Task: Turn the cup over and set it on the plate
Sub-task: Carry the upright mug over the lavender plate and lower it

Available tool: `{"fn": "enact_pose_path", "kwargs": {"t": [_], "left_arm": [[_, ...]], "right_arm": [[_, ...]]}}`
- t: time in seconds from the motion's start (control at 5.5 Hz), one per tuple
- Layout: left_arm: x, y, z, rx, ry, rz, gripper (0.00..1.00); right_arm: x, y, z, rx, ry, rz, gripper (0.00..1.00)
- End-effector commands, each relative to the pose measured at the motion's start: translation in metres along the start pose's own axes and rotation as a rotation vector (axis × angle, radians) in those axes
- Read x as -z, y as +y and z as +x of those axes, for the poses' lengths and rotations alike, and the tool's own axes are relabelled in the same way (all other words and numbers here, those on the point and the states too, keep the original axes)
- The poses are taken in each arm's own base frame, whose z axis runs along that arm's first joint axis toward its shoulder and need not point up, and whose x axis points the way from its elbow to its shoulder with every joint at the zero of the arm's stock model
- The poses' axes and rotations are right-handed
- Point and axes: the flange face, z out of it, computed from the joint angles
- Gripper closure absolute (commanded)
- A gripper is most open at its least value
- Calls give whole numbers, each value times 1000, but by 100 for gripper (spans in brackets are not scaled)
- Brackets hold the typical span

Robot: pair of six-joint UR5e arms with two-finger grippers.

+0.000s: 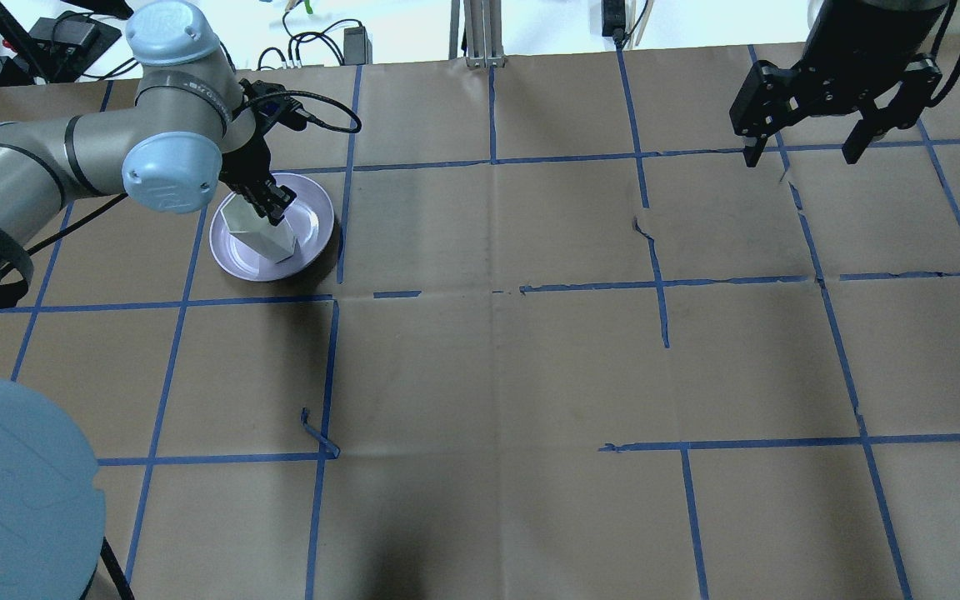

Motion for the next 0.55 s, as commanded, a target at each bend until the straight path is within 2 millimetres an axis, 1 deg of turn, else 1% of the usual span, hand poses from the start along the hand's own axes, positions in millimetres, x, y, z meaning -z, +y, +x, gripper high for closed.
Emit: {"fn": "enact_pose_path", "kwargs": {"t": [0.0,0.18,0.36], "left_arm": [[40,13,6,21,-4,4,4],[94,35,19,189,20,-33,4],[142,59,41,271,29,-49,4]], "right_arm": [[0,0,0,0,0,0,0],[0,0,0,0,0,0,0],[0,0,0,0,0,0,0]]}}
